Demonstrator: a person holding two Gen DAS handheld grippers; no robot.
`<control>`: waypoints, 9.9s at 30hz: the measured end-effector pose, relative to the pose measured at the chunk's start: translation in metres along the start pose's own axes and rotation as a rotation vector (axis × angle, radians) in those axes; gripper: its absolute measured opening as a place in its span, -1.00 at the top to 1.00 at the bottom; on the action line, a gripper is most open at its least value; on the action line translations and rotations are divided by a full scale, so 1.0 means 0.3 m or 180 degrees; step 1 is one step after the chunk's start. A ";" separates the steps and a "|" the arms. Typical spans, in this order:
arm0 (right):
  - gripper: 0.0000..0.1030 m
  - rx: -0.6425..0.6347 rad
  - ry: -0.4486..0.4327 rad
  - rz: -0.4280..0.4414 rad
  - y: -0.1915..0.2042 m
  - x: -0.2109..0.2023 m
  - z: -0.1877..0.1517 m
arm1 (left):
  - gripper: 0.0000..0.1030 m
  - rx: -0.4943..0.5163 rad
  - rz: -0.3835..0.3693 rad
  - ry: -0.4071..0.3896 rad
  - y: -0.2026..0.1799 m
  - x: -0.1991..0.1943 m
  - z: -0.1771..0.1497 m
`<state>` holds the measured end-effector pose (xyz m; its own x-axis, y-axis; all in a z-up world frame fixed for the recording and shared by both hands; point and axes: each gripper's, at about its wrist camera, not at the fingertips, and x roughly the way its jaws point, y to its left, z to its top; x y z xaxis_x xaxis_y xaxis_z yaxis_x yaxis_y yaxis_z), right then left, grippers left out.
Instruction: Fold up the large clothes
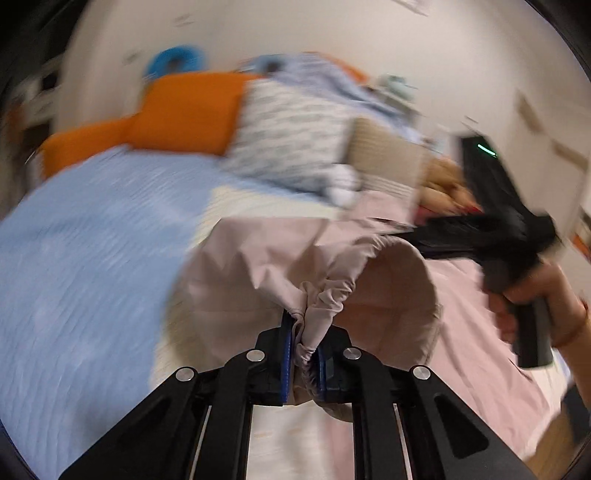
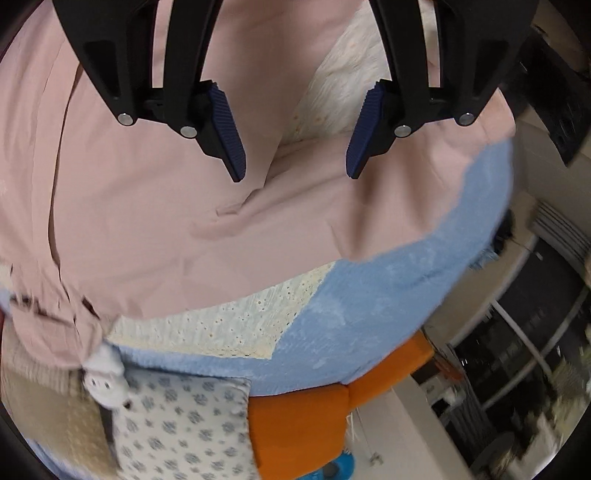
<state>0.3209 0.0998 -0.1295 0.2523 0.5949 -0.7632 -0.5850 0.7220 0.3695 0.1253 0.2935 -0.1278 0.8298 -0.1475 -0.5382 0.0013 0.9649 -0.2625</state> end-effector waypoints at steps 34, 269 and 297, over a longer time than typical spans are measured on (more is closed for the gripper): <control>0.92 0.0316 0.0356 0.0619 -0.431 0.209 0.312 | 0.68 0.1372 -0.0637 0.0659 -0.878 0.152 -0.287; 0.94 -0.0858 -0.1289 -0.2264 -1.254 -0.737 -0.640 | 0.80 -0.0973 -0.1004 0.1912 -1.056 1.860 0.353; -0.04 0.0696 -0.1276 -0.0789 -1.326 -0.978 -0.884 | -0.71 0.1011 -0.1257 0.2867 -1.346 0.796 -0.360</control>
<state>0.2753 -0.4555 -0.1932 0.6633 0.4542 -0.5947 -0.3062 0.8899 0.3382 0.2627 -0.1549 -0.2367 0.0129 -0.4480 -0.8940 0.4386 0.8060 -0.3975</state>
